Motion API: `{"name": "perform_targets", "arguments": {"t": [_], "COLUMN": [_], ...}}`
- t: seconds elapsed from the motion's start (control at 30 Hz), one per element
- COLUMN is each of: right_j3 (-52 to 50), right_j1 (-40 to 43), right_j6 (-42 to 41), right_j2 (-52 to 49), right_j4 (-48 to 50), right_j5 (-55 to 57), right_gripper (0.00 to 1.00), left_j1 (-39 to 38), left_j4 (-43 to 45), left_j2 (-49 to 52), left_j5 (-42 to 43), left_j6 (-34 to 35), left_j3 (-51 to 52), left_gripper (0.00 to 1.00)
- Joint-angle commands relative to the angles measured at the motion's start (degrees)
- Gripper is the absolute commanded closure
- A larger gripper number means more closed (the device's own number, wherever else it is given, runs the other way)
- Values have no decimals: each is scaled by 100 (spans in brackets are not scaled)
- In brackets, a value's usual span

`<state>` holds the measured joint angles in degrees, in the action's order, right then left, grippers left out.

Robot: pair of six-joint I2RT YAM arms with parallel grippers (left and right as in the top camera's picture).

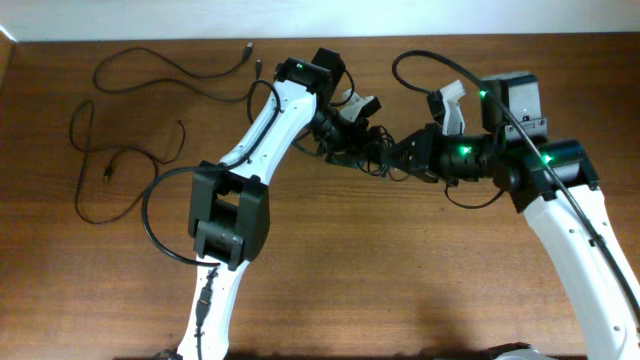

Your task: Untangle cables

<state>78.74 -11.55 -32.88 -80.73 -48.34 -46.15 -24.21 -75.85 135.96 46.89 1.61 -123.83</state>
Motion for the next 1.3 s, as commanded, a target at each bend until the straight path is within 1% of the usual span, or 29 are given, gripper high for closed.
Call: {"name": "perform_targets", "arguments": {"t": [0.0, 0.03, 0.07, 0.1, 0.13, 0.17, 0.2, 0.27, 0.3, 0.33, 0.37, 0.4, 0.47, 0.5, 0.53, 0.6, 0.63, 0.67, 0.73, 0.9, 0.93, 1.0, 1.03, 1.1, 1.13, 1.2, 1.23, 1.27], "right_j3": [31, 31, 31, 31, 31, 31, 31, 31, 24, 17, 13, 7, -4, -4, -4, -4, -4, -4, -4, -4, -4, -4, -4, -4, -4, -4, -4, -4], "right_j1": [7, 7, 7, 7, 7, 7, 7, 7, 2, -7, -11, -9, -11, -9, -9, -4, -4, -4, -4, -4, -4, 2, 2, 2, 2, 2, 2, 2], "right_j6": [-63, -61, -59, -59, -61, -59, -59, -59, -59, -61, -61, -61, -59, -59, -59, -61, -61, -59, -61, -61, -59, -59, -57, -44, -39, -39, -35, -35], "right_j2": [-11, -11, -11, -11, -11, -11, -11, -11, -17, -35, -68, -111, -299, -411, -492, -608, -656, -660, -660, -660, -660, -660, -660, -660, -660, -660, -660, -660], "right_j4": [83, 83, 57, -111, -409, -695, -896, -1244, -1346, -1368, -1368, -1368, -1368, -1362, -1329, -1191, -1034, -935, -741, -643, -643, -643, -645, -645, -647, -684, -719, -822], "right_j5": [-269, -155, 122, 728, 1370, 1818, 2098, 2575, 2653, 2647, 2649, 2651, 2653, 2653, 2653, 2621, 2422, 2264, 1996, 1827, 1829, 1834, 1853, 1897, 1910, 1976, 2015, 2221], "right_gripper": [96, 96, 96, 96, 96, 96, 96, 96, 96, 96, 96, 96, 96, 96, 96, 96, 96, 96, 96, 96, 96, 96, 96, 96, 96, 96, 93, 87], "left_j1": [17, 20, 20, 20, 37, 76, 136, 280, 391, 446, 452, 448, 422, 411, 400, 341, 291, 256, 173, -70, -107, -138, -136, -136, -133, -129, -129, -131], "left_j4": [-81, -122, -140, -131, -90, -26, 15, 57, 46, 28, 9, -15, -33, -81, -155, -302, -315, -317, -317, -308, -282, -247, -247, -212, -175, -162, -138, -76], "left_j2": [-190, -190, -190, -190, -190, -190, -190, -190, -190, -190, -190, -190, -190, -190, -190, -190, -190, -190, -190, -190, -190, -190, -190, -190, -190, -190, -190, -190], "left_j5": [138, 138, 136, 133, 133, 133, 133, 138, 146, 297, 612, 1165, 2004, 2177, 2186, 2124, 1821, 1679, 1471, 1453, 1403, 931, 721, 208, 44, -72, -142, -389], "left_j6": [76, 76, 76, 76, 76, 76, 79, 83, 293, 455, 459, 457, 455, 455, 455, 181, 181, 184, 203, 203, 203, 210, 293, 610, 634, 643, 651, 654], "left_j3": [37, 37, 37, 37, 37, 37, 37, 37, 37, 37, 37, 37, 37, 37, 37, 37, 37, 37, 37, 37, 37, 37, 37, 37, 37, 37, 37, 37], "left_gripper": [54, 65, 69, 63, 60, 60, 57, 45, 34, 32, 47, 49, 46, 46, 46, 46, 48, 50, 51, 51, 54, 70, 75, 76, 78, 87, 91, 97]}}
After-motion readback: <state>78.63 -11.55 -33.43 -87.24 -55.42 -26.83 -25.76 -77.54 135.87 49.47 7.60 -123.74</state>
